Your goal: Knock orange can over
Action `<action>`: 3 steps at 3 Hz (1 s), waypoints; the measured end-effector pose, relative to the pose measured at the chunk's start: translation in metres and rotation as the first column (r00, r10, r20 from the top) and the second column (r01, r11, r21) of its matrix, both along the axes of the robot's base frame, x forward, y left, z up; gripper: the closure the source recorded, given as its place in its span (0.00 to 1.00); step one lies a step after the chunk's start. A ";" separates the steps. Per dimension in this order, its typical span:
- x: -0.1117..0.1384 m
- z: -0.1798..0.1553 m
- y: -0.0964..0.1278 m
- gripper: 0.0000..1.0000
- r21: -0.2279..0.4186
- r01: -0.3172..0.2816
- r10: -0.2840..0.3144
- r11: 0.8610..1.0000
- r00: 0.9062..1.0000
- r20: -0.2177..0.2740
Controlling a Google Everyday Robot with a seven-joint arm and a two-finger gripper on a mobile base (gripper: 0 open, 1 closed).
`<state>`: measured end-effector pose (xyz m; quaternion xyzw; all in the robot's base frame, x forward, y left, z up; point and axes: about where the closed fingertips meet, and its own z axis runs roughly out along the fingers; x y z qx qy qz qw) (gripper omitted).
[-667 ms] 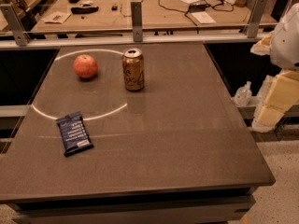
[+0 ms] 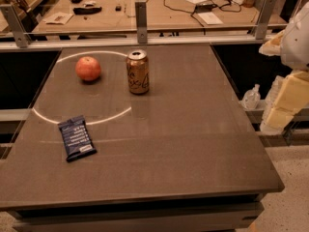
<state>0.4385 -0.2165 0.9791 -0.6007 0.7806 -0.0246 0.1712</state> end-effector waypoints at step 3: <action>0.015 -0.032 -0.052 0.00 0.531 0.151 -0.159 0.834 0.987 -0.031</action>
Offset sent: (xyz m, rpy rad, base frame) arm 0.0162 -0.0353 0.0028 0.8833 0.0432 -0.1748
